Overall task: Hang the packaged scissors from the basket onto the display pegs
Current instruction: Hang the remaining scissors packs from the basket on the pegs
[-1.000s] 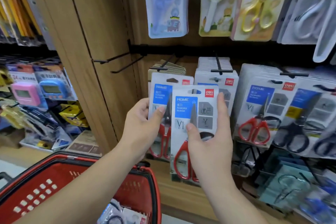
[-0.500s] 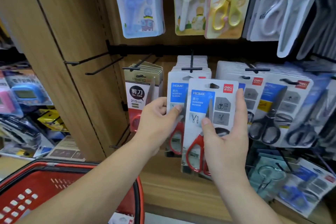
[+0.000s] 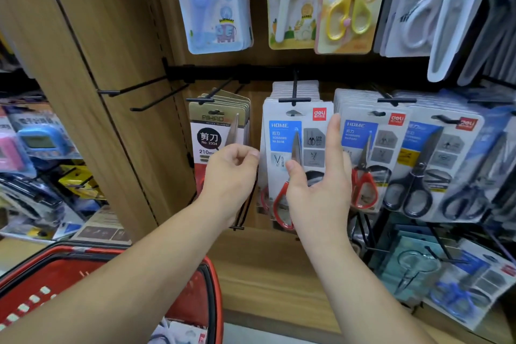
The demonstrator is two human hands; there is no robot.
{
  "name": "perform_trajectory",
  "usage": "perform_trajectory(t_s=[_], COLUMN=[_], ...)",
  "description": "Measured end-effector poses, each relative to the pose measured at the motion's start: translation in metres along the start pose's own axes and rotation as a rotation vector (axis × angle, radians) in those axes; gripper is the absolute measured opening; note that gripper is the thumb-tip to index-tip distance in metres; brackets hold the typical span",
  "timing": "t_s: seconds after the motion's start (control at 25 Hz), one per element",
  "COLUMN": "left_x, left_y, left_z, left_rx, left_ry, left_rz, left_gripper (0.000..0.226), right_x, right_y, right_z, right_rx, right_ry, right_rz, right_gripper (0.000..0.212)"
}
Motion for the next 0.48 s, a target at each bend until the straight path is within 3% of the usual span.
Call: perform_trajectory(t_s=[0.2,0.28,0.4,0.48], left_x=[0.012,0.012,0.003,-0.005], left_y=[0.003,0.0,-0.004,-0.009], left_z=[-0.01,-0.013,-0.016,-0.017], left_rx=[-0.166,-0.123,-0.183,-0.264], left_ry=[-0.299,-0.231,-0.19,-0.196], left_rz=[-0.003,0.018,-0.035,-0.082], left_gripper=[0.03,0.015,0.012,0.013], right_x=[0.003,-0.002,-0.011,-0.009], right_y=[-0.002,-0.001,0.001,0.005], right_z=[-0.005,-0.01,-0.012,-0.013], right_rx=[-0.02,-0.048,0.003,0.176], right_ry=[-0.029,-0.064,-0.113,0.018], right_rz=[0.042,0.049,0.076,-0.003], right_gripper=[0.095,0.093,0.086,0.076])
Point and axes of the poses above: each hand's wrist, its own x-axis away from the middle knuckle, its own y-axis out of the back of the hand, z = x × y, the point moved 1 cm from there along -x, towards the middle knuckle, and after that the axes turned 5 degrees about -z, right-handed, at the moved point
